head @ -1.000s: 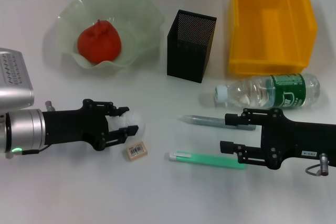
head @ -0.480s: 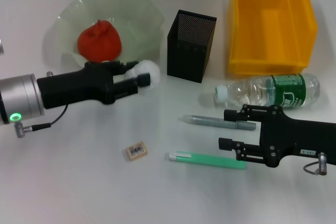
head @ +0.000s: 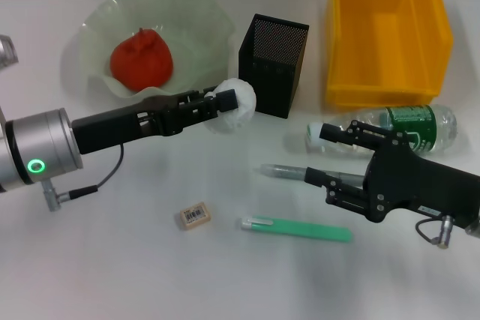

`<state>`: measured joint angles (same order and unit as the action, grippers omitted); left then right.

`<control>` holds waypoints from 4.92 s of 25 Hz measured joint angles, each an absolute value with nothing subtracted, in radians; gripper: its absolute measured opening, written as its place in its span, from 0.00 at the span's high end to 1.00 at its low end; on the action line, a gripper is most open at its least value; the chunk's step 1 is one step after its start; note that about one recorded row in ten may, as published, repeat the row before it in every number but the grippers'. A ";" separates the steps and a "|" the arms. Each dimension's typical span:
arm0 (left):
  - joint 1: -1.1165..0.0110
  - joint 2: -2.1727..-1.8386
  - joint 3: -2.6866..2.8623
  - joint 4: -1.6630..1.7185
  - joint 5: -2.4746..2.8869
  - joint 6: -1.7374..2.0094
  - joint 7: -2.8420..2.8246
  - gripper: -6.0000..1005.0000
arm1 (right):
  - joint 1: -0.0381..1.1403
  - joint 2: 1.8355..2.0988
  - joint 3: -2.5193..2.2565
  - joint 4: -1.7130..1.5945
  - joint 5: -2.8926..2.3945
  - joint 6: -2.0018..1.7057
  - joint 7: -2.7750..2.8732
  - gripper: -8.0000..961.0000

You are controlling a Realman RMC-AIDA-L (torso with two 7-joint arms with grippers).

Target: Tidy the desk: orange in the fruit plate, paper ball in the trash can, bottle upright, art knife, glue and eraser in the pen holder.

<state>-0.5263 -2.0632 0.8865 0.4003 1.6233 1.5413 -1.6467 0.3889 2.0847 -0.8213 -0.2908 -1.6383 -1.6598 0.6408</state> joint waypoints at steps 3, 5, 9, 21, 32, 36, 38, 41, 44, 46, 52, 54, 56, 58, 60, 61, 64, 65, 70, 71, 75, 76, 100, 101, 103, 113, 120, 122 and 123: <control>-0.530 -2.065 0.887 0.366 1.596 1.543 -1.682 0.53 | 0.400 2.085 -0.821 -0.243 -1.614 -1.655 0.577 0.34; -0.537 -2.066 0.888 0.333 1.575 1.547 -1.710 0.53 | 0.413 2.087 -0.819 -0.212 -1.608 -1.652 0.535 0.34; -0.542 -2.070 0.894 0.322 1.572 1.568 -1.741 0.53 | 0.435 2.088 -0.819 -0.158 -1.582 -1.650 0.459 0.34; -0.554 -2.071 0.896 0.276 1.571 1.589 -1.753 0.52 | 0.469 2.092 -0.819 -0.105 -1.527 -1.645 0.386 0.34; -0.570 -2.072 0.902 0.256 1.579 1.606 -1.752 0.52 | 0.531 2.093 -0.805 -0.034 -1.514 -1.637 0.272 0.34; -0.574 -2.072 0.909 0.256 1.577 1.610 -1.749 0.52 | 0.539 2.092 -0.805 -0.033 -1.514 -1.637 0.272 0.34; -0.574 -2.072 0.909 0.256 1.577 1.611 -1.748 0.52 | 0.543 2.092 -0.806 -0.031 -1.514 -1.637 0.272 0.34; -0.574 -2.072 0.910 0.253 1.577 1.612 -1.745 0.52 | 0.553 2.092 -0.814 -0.025 -1.514 -1.637 0.272 0.35; -0.576 -2.072 0.910 0.251 1.578 1.613 -1.743 0.53 | 0.555 2.092 -0.816 -0.025 -1.515 -1.637 0.274 0.37; -0.576 -2.072 0.910 0.251 1.577 1.614 -1.743 0.53 | 0.555 2.092 -0.816 -0.024 -1.515 -1.637 0.276 0.38; -0.573 -2.072 0.910 0.250 1.575 1.614 -1.742 0.53 | 0.555 2.092 -0.816 -0.024 -1.517 -1.637 0.278 0.40; -0.573 -2.072 0.910 0.250 1.576 1.614 -1.741 0.53 | 0.555 2.092 -0.816 -0.024 -1.519 -1.637 0.279 0.41; -0.573 -2.072 0.910 0.250 1.576 1.614 -1.740 0.53 | 0.554 2.092 -0.816 -0.025 -1.520 -1.637 0.279 0.42; -0.571 -2.072 0.910 0.252 1.575 1.614 -1.737 0.53 | 0.554 2.092 -0.816 -0.024 -1.519 -1.637 0.279 0.43; -0.569 -2.072 0.910 0.253 1.575 1.614 -1.731 0.53 | 0.554 2.092 -0.816 -0.025 -1.519 -1.636 0.281 0.44; -0.569 -2.072 0.910 0.253 1.575 1.612 -1.727 0.53 | 0.554 2.092 -0.816 -0.025 -1.519 -1.636 0.282 0.44; -0.570 -2.072 0.910 0.253 1.576 1.603 -1.723 0.52 | 0.554 2.092 -0.816 -0.025 -1.518 -1.636 0.287 0.45; -0.570 -2.072 0.910 0.253 1.576 1.603 -1.723 0.52 | 0.554 2.092 -0.816 -0.025 -1.518 -1.636 0.287 0.45; -0.568 -2.070 0.903 0.258 1.576 1.600 -1.708 0.43 | 0.550 2.092 -0.810 -0.025 -1.516 -1.636 0.291 0.46; -0.567 -2.070 0.902 0.258 1.575 1.600 -1.702 0.39 | 0.549 2.092 -0.810 -0.025 -1.516 -1.636 0.291 0.46; -0.563 -2.069 0.903 0.259 1.574 1.611 -1.635 0.27 | 0.545 2.092 -0.808 -0.022 -1.514 -1.636 0.291 0.46; -0.560 -2.069 0.904 0.259 1.573 1.615 -1.609 0.25 | 0.543 2.092 -0.802 -0.015 -1.512 -1.636 0.292 0.46; -0.400 -2.069 0.909 0.261 1.580 1.616 -0.864 0.20 | 0.429 2.093 -0.330 0.065 -1.509 -1.549 0.337 0.47; -0.400 -2.069 0.909 0.260 1.579 1.615 -0.859 0.20 | 0.426 2.093 -0.310 0.068 -1.509 -1.541 0.337 0.47; -0.399 -2.069 0.907 0.260 1.579 1.615 -0.849 0.20 | 0.422 2.093 -0.268 0.074 -1.509 -1.520 0.337 0.46; -0.398 -2.069 0.902 0.259 1.575 1.614 -0.848 0.20 | 0.450 2.091 -0.205 0.081 -1.510 -1.421 0.336 0.42; -0.400 -2.069 0.902 0.259 1.573 1.612 -0.847 0.21 | 0.460 2.091 -0.183 0.077 -1.503 -1.419 0.335 0.39; -0.400 -2.069 0.901 0.259 1.572 1.612 -0.847 0.21 | 0.461 2.090 -0.180 0.077 -1.503 -1.419 0.335 0.39; -0.400 -2.069 0.901 0.259 1.572 1.612 -0.847 0.21 | 0.462 2.090 -0.177 0.077 -1.503 -1.420 0.335 0.36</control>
